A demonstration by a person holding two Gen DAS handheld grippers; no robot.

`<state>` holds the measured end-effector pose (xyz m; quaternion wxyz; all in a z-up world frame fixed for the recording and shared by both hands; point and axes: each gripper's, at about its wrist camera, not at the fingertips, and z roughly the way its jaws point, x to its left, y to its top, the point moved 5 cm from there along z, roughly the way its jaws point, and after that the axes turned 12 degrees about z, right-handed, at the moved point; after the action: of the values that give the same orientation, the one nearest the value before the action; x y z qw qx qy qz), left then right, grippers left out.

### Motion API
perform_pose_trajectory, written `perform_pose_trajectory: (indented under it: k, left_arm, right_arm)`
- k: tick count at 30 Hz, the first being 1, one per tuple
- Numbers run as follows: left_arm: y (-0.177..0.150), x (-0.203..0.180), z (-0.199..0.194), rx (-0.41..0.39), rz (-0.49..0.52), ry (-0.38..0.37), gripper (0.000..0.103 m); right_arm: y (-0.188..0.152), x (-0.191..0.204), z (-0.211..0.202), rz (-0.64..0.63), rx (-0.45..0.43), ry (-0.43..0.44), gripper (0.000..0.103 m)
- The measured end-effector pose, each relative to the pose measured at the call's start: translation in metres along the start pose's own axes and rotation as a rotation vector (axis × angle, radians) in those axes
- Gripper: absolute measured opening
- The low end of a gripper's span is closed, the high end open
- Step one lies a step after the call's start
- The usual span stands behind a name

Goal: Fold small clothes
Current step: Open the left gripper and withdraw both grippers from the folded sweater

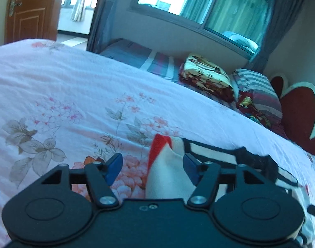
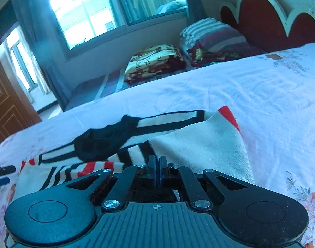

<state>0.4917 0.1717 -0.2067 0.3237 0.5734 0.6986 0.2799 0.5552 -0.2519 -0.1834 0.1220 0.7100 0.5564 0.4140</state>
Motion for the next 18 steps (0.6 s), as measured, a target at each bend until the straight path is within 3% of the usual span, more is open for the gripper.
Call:
perform_pose_trajectory:
  k: [5, 9, 12, 18]
  left_arm:
    - [-0.019, -0.031, -0.029, 0.009, 0.059, -0.079, 0.063]
    - [-0.041, -0.061, -0.027, 0.060, 0.118, -0.141, 0.064]
    - [-0.062, -0.068, -0.014, 0.128, 0.151, -0.127, 0.064]
    - [-0.071, -0.076, -0.015, 0.107, 0.259, -0.075, 0.064]
  right_arm:
    - [-0.012, 0.009, 0.004, 0.003, 0.033, 0.018, 0.003]
    - [-0.021, 0.031, 0.008, -0.051, 0.061, 0.049, 0.004]
    - [-0.029, 0.035, 0.016, -0.103, 0.079, 0.020, 0.004]
    - [-0.038, 0.019, 0.025, -0.165, 0.109, -0.013, 0.009]
